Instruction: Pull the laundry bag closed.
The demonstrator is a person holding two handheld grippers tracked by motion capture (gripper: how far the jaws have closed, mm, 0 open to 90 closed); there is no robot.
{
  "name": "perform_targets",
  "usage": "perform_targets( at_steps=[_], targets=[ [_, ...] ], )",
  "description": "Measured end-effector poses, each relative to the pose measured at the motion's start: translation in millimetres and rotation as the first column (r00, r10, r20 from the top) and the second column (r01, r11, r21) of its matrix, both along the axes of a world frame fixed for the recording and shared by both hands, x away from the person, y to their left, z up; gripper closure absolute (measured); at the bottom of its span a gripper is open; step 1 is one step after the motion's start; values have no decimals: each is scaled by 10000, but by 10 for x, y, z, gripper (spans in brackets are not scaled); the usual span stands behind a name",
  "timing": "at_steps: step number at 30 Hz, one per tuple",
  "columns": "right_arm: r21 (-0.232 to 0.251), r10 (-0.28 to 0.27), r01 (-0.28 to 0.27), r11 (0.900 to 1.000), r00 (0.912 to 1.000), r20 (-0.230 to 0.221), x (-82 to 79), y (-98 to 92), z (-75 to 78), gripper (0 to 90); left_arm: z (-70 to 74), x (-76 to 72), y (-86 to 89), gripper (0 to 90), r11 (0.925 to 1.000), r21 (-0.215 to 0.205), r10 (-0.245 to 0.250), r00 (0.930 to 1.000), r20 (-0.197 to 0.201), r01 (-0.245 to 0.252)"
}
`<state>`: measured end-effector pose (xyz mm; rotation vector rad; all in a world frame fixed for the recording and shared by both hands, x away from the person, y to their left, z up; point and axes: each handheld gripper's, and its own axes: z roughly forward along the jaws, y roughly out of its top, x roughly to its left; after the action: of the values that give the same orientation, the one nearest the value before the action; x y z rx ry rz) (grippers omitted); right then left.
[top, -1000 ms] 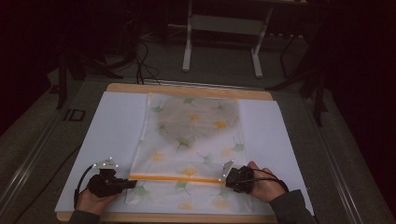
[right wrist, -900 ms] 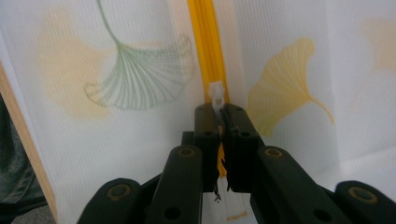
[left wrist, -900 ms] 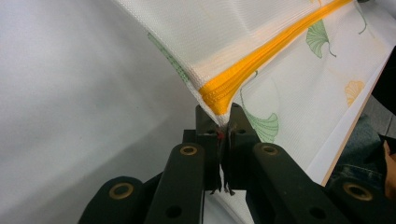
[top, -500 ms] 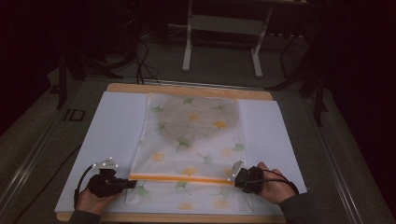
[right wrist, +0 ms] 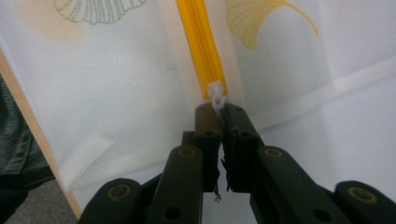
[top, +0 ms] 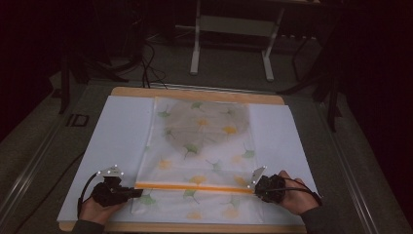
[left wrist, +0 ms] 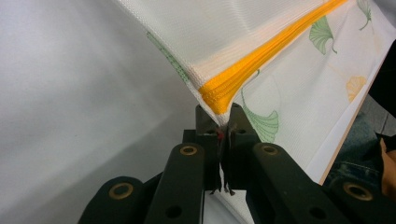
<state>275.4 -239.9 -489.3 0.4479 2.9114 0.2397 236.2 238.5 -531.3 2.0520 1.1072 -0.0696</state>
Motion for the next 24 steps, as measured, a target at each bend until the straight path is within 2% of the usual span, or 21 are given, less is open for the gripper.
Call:
perform_targets(
  at_steps=[11,14,17,19,21,24],
  targets=[
    [-7,-42,42,10000,9999,-150,-13,-25,-20,853,-14,-23,-31,864,9997,161,-181,9998,-83,182],
    [66,-60,60,10000,9999,-116,-15,-28,-14,849,-15,-29,-22,820,9996,220,-179,9998,-54,181],
    [154,-123,125,9998,9998,-144,-7,-32,-27,842,-23,-33,6,730,9997,223,-29,10000,-71,30],
    [295,-148,153,9994,9997,-169,-4,-30,-38,821,-7,-40,24,716,9999,117,41,10000,48,-41],
    [572,-223,233,9981,9996,-179,-1,-31,-35,750,7,-43,46,703,9998,97,154,9998,148,-156],
    [1000,-379,398,9942,9991,-208,10,-37,-31,700,24,-51,87,697,9992,23,386,9988,318,-387]
  ],
)
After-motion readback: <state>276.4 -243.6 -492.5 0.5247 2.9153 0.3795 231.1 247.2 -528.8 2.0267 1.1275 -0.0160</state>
